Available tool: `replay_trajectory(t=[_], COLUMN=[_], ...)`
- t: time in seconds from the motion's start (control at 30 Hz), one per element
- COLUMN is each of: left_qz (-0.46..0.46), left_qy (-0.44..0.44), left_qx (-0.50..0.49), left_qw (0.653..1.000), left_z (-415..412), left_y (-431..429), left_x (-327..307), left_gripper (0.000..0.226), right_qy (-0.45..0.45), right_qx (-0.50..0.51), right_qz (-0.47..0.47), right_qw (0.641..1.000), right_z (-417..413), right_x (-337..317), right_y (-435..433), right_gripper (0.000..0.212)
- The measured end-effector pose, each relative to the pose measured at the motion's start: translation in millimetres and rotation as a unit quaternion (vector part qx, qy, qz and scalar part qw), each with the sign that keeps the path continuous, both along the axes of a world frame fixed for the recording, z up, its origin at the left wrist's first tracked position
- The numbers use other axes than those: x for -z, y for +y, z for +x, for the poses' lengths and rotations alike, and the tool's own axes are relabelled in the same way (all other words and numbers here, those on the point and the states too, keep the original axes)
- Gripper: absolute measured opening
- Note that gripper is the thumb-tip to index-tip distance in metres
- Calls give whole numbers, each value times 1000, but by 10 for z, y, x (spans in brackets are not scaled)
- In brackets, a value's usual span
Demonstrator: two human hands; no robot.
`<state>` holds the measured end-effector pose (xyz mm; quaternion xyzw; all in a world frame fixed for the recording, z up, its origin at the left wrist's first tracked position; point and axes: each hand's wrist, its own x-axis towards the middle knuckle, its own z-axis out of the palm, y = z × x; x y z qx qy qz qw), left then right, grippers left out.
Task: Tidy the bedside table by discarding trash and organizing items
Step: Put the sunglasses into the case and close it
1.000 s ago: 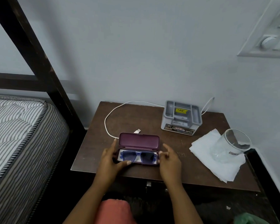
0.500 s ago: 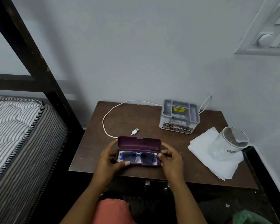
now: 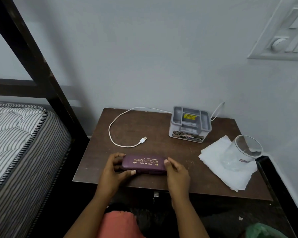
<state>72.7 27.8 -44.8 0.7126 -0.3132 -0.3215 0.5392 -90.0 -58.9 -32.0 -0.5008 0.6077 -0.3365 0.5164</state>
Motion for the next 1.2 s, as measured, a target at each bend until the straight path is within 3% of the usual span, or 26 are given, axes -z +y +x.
replay_trajectory(t=[0.2, 0.37, 0.53, 1.2], left_qz=[0, 14, 17, 17], left_qy=[95, 156, 191, 183], left_qx=[-70, -78, -89, -96], left_qw=[993, 985, 977, 978], left_z=[-41, -14, -48, -56], left_y=[-49, -39, -36, -45], left_x=[-33, 6, -35, -60], left_gripper=[22, 41, 42, 41], right_qy=[-107, -150, -183, -165], right_qx=[40, 66, 75, 79], right_qz=[58, 82, 105, 106], right_qw=[992, 983, 975, 977], right_z=[-3, 9, -11, 19], right_x=[45, 114, 113, 94], right_y=[26, 15, -8, 18], right_gripper=[35, 35, 33, 33])
